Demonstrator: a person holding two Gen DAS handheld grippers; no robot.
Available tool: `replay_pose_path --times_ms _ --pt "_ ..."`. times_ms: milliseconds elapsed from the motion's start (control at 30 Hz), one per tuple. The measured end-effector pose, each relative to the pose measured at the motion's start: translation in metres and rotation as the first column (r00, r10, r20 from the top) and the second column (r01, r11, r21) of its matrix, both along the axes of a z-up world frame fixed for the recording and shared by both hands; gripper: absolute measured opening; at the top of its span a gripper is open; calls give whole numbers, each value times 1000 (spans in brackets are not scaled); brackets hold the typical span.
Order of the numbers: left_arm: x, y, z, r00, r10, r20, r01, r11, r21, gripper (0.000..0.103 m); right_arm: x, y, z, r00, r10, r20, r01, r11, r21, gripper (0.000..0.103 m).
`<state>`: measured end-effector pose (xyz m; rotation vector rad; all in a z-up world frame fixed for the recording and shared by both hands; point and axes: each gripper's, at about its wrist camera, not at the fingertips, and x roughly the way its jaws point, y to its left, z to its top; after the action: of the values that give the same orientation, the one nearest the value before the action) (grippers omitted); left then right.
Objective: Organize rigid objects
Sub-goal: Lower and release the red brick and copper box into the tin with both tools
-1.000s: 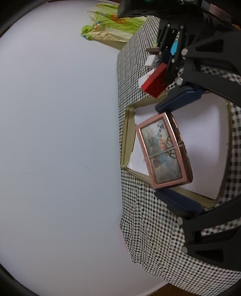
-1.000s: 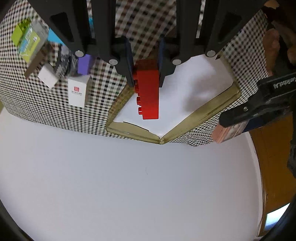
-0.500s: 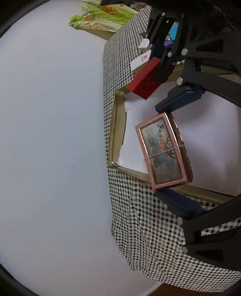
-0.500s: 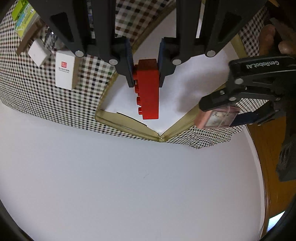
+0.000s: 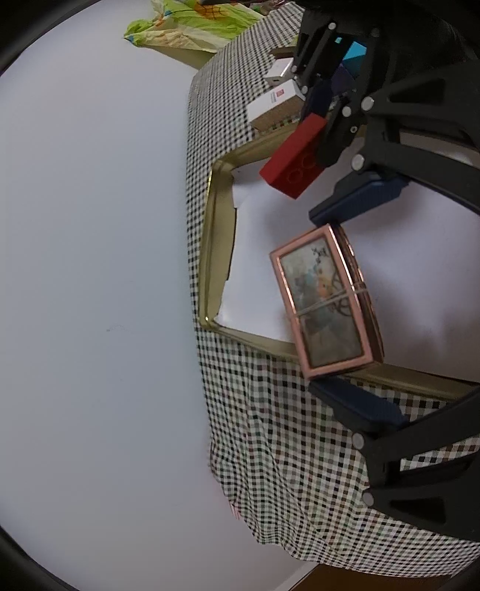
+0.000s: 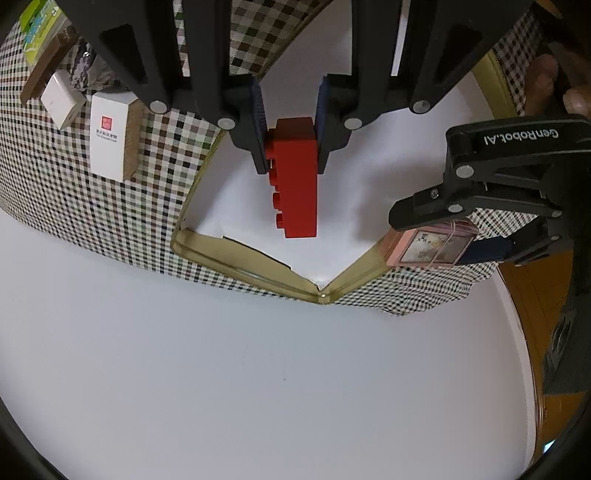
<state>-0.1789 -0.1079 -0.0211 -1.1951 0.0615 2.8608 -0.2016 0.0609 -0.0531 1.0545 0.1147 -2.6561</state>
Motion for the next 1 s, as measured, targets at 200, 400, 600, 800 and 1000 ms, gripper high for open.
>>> replay_pose_path --times_ms 200,400,600,800,1000 --pt "-8 5 -1 1000 -14 20 14 1000 -14 84 -8 4 -5 1000 -9 12 9 1000 0 25" --pt "-10 9 -2 1000 -6 17 7 999 -46 84 -12 4 -6 1000 -10 17 10 1000 -5 25" --pt "-6 9 4 999 16 -28 -18 997 -79 102 -8 6 -5 1000 -19 15 19 999 -28 34" --pt "11 5 12 997 37 -72 -41 998 -43 103 6 10 3 1000 -18 -11 17 997 -72 59" --pt "46 9 22 988 53 -143 -50 998 26 103 45 26 20 997 -22 -75 12 992 -128 63"
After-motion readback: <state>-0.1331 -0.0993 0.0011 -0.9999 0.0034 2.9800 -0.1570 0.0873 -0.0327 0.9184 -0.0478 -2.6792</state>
